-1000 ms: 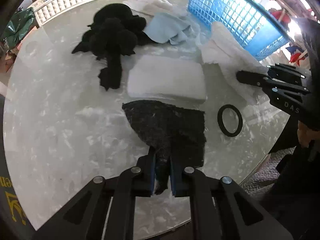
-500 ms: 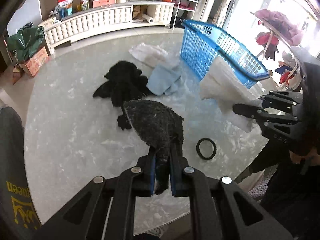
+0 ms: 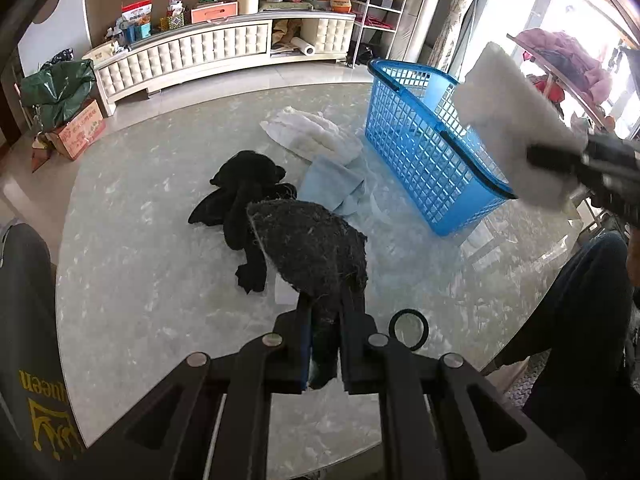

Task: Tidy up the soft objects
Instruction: 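Carry the white towel into the blue basket and open the right tool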

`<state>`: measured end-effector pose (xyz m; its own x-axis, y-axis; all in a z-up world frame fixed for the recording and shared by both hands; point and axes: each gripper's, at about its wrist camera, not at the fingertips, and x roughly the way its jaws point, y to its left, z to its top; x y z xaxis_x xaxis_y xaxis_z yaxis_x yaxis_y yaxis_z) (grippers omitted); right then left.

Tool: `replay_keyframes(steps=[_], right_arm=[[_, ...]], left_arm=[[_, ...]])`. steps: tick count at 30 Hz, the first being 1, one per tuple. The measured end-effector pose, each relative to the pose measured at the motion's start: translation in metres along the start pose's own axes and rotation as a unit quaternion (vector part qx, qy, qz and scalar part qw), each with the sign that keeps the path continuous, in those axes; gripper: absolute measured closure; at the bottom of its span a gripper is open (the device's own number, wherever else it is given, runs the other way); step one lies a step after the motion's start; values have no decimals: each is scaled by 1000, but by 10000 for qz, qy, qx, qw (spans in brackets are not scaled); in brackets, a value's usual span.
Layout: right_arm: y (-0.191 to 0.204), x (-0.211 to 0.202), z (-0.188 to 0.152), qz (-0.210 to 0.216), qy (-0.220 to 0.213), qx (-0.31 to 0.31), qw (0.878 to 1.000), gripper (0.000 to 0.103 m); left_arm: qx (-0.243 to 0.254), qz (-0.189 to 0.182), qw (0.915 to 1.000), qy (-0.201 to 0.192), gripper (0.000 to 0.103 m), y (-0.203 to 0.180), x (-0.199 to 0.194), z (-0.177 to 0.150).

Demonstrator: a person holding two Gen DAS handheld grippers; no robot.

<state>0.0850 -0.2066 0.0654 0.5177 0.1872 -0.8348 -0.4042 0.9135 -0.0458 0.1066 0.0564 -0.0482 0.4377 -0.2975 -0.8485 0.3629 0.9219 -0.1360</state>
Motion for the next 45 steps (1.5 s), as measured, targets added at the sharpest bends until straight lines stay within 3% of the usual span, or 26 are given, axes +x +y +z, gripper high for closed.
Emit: replay_keyframes(steps=[7, 14, 19, 27, 45], right_arm=[[-37, 16, 12, -380, 38, 172, 9991, 87], [-68, 62, 14, -679, 517, 380, 9956, 86], [-80, 109, 17, -499, 1116, 656, 9903, 86], [-80, 149, 15, -544, 1522, 612, 9850, 85], [-67, 161, -3, -247, 2041, 231, 9784, 82]], left_arm=[[-9, 11, 10000, 24, 93, -4, 9, 13], [23, 156, 9998, 79, 93, -7, 17, 20], [-5, 187, 9996, 214, 93, -4, 25, 20], [-14, 125, 9996, 268, 93, -4, 30, 23], [1, 119, 9996, 255, 93, -6, 29, 23]])
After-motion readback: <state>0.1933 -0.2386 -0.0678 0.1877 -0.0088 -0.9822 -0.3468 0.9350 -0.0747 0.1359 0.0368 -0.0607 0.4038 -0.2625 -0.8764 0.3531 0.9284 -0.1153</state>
